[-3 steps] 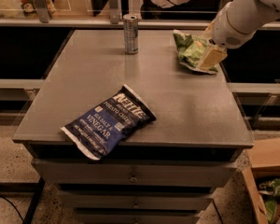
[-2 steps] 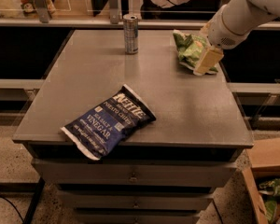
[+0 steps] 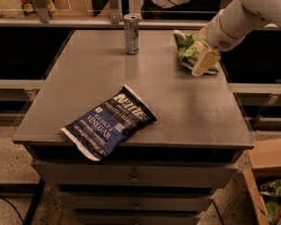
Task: Pick green jalapeno chip bag
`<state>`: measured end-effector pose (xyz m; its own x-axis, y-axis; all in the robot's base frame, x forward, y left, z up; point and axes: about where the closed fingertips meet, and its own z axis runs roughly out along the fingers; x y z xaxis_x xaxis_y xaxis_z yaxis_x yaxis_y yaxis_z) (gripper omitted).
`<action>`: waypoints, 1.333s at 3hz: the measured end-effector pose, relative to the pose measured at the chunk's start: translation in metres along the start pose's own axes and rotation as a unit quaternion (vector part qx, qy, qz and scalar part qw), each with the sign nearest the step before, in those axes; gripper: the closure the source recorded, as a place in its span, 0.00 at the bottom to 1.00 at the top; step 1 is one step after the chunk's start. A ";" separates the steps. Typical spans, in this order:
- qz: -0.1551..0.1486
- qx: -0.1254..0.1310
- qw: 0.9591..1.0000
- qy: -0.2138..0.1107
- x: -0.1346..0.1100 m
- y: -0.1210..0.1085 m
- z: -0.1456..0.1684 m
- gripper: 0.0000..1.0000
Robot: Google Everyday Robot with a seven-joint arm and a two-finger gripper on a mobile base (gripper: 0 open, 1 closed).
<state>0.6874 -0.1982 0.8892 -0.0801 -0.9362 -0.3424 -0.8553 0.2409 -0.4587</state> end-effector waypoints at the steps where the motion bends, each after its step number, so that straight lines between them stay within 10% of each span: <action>1: 0.008 0.007 1.000 -0.008 0.005 -0.008 0.009 0.21; 4: 0.034 0.021 0.999 -0.020 0.020 -0.021 0.033 0.14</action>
Offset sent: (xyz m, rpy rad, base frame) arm 0.0309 -0.0235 -0.0124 0.0603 -0.0438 -0.0659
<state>0.7205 -0.2136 0.8648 -0.1164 -0.9067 -0.4054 -0.8265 0.3147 -0.4667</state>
